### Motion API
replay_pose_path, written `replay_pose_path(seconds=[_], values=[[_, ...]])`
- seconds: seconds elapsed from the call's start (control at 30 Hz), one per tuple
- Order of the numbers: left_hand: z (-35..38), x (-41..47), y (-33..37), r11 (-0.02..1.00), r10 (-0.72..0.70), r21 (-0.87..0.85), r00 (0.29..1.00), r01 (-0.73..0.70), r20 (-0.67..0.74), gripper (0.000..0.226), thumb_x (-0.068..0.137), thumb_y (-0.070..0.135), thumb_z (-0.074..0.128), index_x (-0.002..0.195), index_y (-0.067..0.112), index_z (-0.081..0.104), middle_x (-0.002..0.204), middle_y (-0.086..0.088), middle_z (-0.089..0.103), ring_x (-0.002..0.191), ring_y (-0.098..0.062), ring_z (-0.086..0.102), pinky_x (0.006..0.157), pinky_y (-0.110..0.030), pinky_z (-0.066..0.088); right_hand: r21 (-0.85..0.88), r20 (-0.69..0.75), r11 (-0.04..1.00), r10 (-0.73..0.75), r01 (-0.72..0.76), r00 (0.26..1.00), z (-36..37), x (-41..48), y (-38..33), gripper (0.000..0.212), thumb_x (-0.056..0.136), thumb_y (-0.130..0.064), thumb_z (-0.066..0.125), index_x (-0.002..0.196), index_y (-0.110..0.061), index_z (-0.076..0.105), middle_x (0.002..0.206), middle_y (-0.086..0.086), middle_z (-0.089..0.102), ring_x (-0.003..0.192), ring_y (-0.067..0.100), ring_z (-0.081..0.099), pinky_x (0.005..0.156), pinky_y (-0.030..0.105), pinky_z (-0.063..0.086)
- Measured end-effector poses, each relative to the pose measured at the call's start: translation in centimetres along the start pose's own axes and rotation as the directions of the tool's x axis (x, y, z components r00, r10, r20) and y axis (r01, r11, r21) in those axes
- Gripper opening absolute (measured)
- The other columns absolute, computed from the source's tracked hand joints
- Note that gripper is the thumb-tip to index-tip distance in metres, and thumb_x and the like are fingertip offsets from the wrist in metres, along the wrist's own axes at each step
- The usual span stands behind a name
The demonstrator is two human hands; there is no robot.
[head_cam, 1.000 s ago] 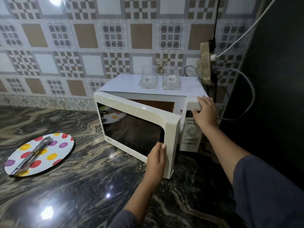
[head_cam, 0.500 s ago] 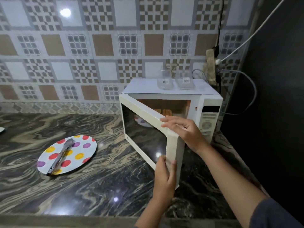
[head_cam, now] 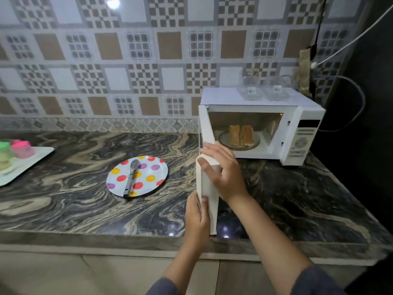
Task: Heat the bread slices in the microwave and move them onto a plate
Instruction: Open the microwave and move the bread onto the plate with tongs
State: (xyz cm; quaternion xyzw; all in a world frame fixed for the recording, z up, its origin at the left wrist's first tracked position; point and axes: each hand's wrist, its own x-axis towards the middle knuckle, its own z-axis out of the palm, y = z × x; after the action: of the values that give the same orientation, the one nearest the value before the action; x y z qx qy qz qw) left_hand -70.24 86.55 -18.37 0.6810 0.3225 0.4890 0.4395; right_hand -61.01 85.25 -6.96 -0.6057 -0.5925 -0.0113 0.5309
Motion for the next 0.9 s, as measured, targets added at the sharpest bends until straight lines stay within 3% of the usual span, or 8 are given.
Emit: replay_pose_path(seconds=[0.2,0.33,0.43,0.57,0.73,0.8,0.9], values=[[-5.2,1.1,-0.6,0.997,-0.062,0.048,0.997,0.060,0.036,0.030,0.098,0.044,0.029,0.113,0.032,0.052,0.106,0.007,0.058,0.103,-0.004,0.054,0.090,-0.033,0.045,-0.091,-0.073,0.994,0.049,-0.055,0.996,4.9,0.3,-3.6,0.052,0.084,-0.053,0.046,0.110,-0.015,0.068,0.126,0.001,0.062,0.128,0.023,0.046,0.110,0.028,0.029],[-8.2,2.2,-0.7,0.997,-0.077,0.030,0.990,0.074,0.122,0.020,0.096,0.045,0.030,0.100,0.043,0.050,0.096,0.001,0.060,0.090,-0.015,0.057,0.080,-0.037,0.047,-0.157,-0.073,0.983,0.080,-0.091,0.994,6.6,0.7,-5.1,0.055,0.083,-0.054,0.043,0.112,-0.014,0.067,0.128,0.003,0.061,0.129,0.024,0.045,0.109,0.032,0.031],[-10.1,3.1,-0.9,0.998,-0.058,0.024,0.978,0.055,0.200,0.021,0.096,0.041,0.031,0.098,0.038,0.052,0.090,0.005,0.059,0.084,-0.009,0.056,0.074,-0.031,0.045,-0.229,-0.079,0.968,0.090,-0.106,0.993,7.7,1.2,-6.0,0.056,0.084,-0.055,0.044,0.113,-0.013,0.067,0.128,0.004,0.061,0.129,0.025,0.045,0.110,0.032,0.030],[-12.7,4.9,-1.8,0.997,-0.009,0.069,0.936,-0.016,0.351,0.033,0.095,0.045,0.031,0.111,0.028,0.054,0.103,0.001,0.062,0.096,-0.010,0.057,0.081,-0.027,0.045,-0.258,-0.142,0.945,0.169,-0.202,0.975,9.4,1.6,-7.6,0.048,0.086,-0.043,0.047,0.116,-0.009,0.066,0.130,0.007,0.059,0.132,0.025,0.041,0.111,0.032,0.028],[-14.0,5.7,-2.3,0.994,0.022,0.087,0.881,-0.072,0.472,0.031,0.096,0.039,0.034,0.110,0.018,0.051,0.090,0.005,0.056,0.083,-0.011,0.052,0.072,-0.028,0.042,-0.332,-0.199,0.908,0.198,-0.256,0.960,10.2,1.4,-8.2,0.049,0.087,-0.040,0.043,0.117,-0.008,0.065,0.129,0.009,0.060,0.131,0.026,0.043,0.110,0.030,0.029],[-14.1,5.8,-2.6,0.996,0.014,0.072,0.871,-0.057,0.491,0.032,0.096,0.041,0.035,0.108,0.016,0.051,0.092,-0.007,0.058,0.084,-0.021,0.054,0.073,-0.037,0.045,-0.386,-0.197,0.877,0.225,-0.286,0.954,10.2,1.5,-8.7,0.043,0.090,-0.031,0.045,0.119,-0.006,0.063,0.132,0.010,0.058,0.132,0.026,0.041,0.111,0.030,0.027],[-14.6,6.3,-2.3,0.993,0.031,0.077,0.841,-0.086,0.541,0.036,0.094,0.042,0.036,0.106,0.013,0.054,0.094,-0.014,0.059,0.085,-0.028,0.055,0.072,-0.040,0.043,-0.494,-0.190,0.828,0.195,-0.266,0.962,10.6,2.0,-9.8,0.031,0.092,-0.017,0.044,0.103,0.002,0.066,0.114,0.014,0.066,0.124,0.031,0.049,0.114,0.037,0.028]])
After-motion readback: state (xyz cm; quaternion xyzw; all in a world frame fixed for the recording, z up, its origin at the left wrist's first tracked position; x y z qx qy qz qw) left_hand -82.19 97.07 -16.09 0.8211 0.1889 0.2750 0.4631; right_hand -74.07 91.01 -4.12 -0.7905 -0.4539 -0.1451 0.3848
